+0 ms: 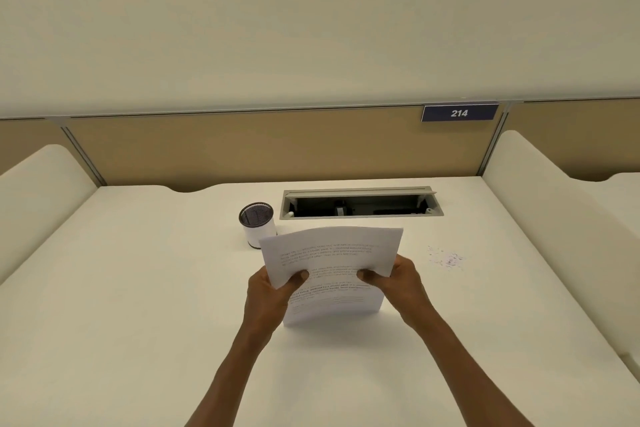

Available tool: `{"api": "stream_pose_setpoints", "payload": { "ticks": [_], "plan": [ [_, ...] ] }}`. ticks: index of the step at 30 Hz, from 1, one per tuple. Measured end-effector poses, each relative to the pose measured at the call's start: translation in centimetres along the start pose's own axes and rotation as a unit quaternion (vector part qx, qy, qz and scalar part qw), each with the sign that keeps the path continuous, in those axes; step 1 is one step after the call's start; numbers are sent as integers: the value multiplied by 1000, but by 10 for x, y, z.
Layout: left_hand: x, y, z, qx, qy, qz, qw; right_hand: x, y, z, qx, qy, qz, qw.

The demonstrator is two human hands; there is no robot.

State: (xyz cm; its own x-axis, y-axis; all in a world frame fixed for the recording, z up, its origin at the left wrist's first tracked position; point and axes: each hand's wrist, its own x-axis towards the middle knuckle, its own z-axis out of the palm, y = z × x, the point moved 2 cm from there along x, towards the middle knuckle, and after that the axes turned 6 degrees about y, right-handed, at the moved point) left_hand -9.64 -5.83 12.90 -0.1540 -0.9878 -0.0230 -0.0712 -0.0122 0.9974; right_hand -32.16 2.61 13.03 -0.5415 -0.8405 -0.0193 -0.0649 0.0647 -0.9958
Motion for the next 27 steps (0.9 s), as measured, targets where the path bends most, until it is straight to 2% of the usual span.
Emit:
{"api": "stream_pose_setpoints", "payload": {
  "ticks": [6, 13, 15, 17, 22, 24, 27],
  "plan": [
    [1, -8, 2, 14, -12, -10, 1000, 0, 18, 2, -25, 11, 12, 1000],
    [5, 10, -4, -131, 14, -17, 991, 5, 24, -11, -42, 57, 29, 997],
    [4, 12, -3, -174, 18, -34, 984, 2, 26, -12, -2, 75, 54, 996],
    [2, 15, 0, -223, 26, -59, 973, 1, 32, -11, 97, 73, 96, 988],
    [-4, 17, 13, -344, 22, -162, 925, -2, 27, 3, 290, 0, 105, 951],
    [-8, 12, 19, -368, 21, -202, 908, -2, 22, 7, 291, 4, 101, 951],
    [-8, 1, 20, -374, 42, -248, 893, 3, 20, 5, 214, 59, 79, 972]
  ]
}}
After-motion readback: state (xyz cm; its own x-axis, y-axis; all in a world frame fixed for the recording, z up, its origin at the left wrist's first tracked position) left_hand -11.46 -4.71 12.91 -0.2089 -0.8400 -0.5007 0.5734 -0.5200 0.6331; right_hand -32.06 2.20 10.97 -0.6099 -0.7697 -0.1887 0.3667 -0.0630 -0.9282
